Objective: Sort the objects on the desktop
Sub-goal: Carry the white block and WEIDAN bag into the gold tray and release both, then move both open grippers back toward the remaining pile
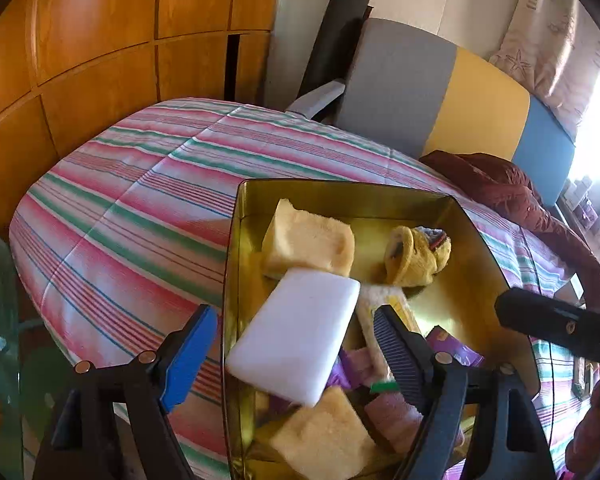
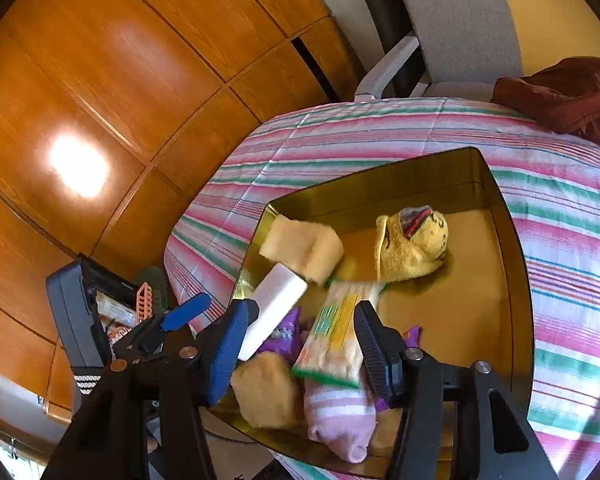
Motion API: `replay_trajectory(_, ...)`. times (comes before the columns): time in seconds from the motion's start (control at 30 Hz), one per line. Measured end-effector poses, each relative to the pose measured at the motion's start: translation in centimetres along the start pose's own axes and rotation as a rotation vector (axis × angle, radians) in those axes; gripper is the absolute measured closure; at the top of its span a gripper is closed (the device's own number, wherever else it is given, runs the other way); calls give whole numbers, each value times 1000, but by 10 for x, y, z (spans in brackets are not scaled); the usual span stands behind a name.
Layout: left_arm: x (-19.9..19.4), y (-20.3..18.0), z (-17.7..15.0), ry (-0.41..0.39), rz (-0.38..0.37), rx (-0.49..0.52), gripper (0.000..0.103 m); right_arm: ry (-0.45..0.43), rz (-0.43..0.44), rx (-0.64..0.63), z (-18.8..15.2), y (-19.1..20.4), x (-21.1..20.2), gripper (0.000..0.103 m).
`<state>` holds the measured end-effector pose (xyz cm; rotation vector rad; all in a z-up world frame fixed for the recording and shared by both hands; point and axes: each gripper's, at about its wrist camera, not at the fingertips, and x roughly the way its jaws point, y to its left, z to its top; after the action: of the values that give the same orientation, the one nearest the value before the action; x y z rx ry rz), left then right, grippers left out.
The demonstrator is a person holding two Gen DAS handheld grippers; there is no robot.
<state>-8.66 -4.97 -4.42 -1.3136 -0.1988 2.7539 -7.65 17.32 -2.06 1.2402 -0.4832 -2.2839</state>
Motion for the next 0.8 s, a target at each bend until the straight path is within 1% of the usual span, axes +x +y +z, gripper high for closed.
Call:
replay_trajectory(0.1, -6, -2, -5, -12, 24, 8, 21, -4, -28, -18, -10, 1, -5, 46)
replay_trajectory(0.13, -8, -3, -6, -16, 28, 9, 21, -5, -37, -23, -14, 2, -6, 44)
replay_trajectory(0.23, -16, -5, -10, -27, 29, 8, 21, -14, -68, -38, -23, 4, -11, 34)
replay_trajectory(0.4, -27, -11, -14, -48, 35, 28, 21, -39, -151, -105, -39, 11, -23, 27)
replay_trajectory(0.47, -32, -14, -16, -64, 35, 39, 21, -51, -177, -121, -45, 12, -27, 19)
replay_trajectory(0.57, -37, -19, -20, -71, 39, 60, 21, -68, -213, -144, -54, 14, -34, 12)
replay_trajectory(0.8, -44, -29, -30, -76, 29, 89, 21, -113, -308, -218, -72, 19, -45, 6)
